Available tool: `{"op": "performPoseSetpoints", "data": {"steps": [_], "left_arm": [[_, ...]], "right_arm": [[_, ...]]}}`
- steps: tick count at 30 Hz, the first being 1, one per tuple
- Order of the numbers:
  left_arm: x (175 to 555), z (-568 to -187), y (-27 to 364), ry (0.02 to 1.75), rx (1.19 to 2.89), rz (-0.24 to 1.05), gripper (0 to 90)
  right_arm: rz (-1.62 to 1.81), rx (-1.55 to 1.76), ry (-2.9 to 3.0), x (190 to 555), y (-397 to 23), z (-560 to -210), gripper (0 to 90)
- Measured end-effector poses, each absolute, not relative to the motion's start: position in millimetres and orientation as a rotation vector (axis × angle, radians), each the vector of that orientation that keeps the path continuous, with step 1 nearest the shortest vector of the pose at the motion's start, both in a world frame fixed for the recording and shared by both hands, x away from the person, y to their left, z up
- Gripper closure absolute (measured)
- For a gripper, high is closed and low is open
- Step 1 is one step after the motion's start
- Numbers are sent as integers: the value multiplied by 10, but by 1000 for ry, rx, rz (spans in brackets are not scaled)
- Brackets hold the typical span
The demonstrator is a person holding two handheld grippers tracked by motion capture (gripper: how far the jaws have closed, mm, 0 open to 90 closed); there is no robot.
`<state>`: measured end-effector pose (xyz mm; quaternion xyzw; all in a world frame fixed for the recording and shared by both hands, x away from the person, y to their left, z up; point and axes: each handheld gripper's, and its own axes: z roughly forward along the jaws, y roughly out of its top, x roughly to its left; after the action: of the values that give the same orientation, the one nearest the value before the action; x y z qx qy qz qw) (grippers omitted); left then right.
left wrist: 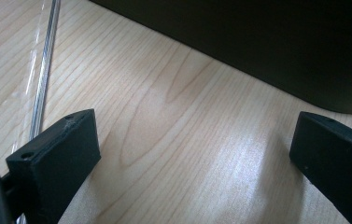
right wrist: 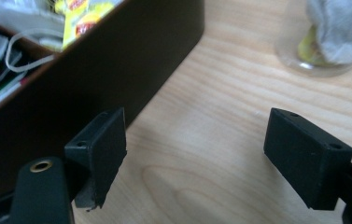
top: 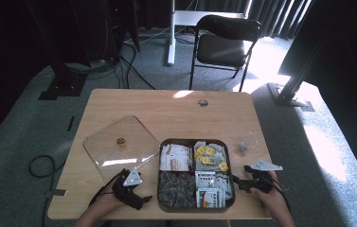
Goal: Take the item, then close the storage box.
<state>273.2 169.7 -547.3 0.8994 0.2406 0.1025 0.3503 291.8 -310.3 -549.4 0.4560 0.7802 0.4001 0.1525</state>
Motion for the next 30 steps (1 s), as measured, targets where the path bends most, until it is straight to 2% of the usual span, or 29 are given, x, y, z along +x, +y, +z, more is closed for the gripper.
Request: {"op": "performPoseSetpoints", "data": {"steps": [13,30], "left_arm": [[2732,-5473,1697,622,2330,265,16],[2681,-5470,1680,617,2334,265,16]], "right_arm": [[1019,1190,2302,2910,-3003,-5503,206],[992,1217,2288,2922,-2996,-5508,145]]}}
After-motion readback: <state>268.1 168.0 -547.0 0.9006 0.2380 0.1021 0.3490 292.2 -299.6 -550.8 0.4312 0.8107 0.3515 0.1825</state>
